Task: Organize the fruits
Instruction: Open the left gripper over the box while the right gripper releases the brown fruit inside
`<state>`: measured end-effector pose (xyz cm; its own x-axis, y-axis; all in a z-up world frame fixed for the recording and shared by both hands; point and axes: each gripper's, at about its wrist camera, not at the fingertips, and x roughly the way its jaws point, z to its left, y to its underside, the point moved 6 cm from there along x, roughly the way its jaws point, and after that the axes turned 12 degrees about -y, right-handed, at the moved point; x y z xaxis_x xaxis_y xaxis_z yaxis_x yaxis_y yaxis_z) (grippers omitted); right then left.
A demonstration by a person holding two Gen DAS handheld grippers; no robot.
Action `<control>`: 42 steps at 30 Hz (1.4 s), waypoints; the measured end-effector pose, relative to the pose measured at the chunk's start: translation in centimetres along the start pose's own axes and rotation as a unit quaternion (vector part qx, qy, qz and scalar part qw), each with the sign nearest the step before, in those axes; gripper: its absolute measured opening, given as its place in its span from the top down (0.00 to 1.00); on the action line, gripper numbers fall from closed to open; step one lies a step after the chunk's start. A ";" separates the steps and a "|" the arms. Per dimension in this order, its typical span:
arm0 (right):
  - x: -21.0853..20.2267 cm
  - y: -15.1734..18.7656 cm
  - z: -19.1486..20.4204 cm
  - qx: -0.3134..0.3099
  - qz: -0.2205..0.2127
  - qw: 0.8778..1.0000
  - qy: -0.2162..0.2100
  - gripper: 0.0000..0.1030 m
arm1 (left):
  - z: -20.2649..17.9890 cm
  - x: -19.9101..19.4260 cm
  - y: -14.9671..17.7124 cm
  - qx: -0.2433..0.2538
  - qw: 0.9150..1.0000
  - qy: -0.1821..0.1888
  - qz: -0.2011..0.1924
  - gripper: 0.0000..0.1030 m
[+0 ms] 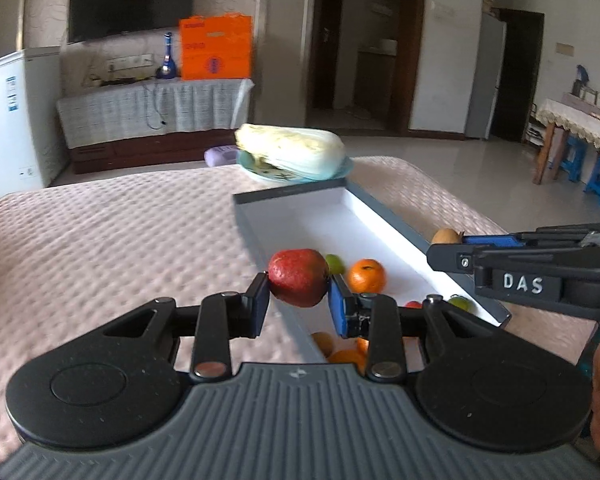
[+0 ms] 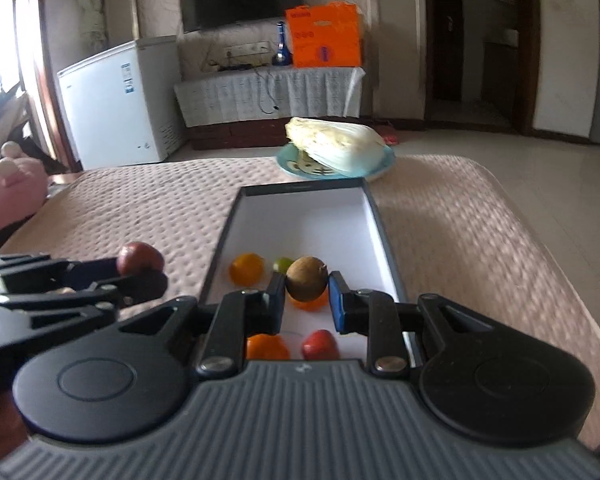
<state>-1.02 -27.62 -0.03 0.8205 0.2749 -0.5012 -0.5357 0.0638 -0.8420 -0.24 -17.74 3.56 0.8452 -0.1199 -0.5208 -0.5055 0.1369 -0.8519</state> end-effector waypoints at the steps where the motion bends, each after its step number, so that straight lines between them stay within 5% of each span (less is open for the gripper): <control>1: -0.1 0.0 -0.4 0.005 -0.001 1.000 0.002 0.74 | -0.5 0.5 0.0 0.002 1.000 0.004 0.003 0.64; 13: -0.2 0.0 -1.3 0.025 -0.006 1.000 0.001 0.74 | -4.2 4.8 0.1 0.011 1.000 0.008 0.022 0.63; 20: 0.8 -0.2 -1.6 0.037 -0.005 0.999 0.002 0.74 | -4.4 3.4 0.0 0.036 0.999 0.014 0.001 0.43; 31: 3.6 -0.5 -0.6 0.049 0.001 0.999 0.001 0.74 | -0.5 3.5 0.3 0.000 1.000 -0.010 0.028 0.43; 42: 5.9 -0.4 0.2 0.054 0.013 0.998 0.003 0.74 | -1.1 3.1 0.5 0.005 1.000 0.006 0.025 0.43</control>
<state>4.00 -25.87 -2.58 0.8065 0.2720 -0.5249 -0.5757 0.1595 -0.8019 1.92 -19.12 1.45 0.8166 -0.1247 -0.5636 -0.5453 0.1534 -0.8241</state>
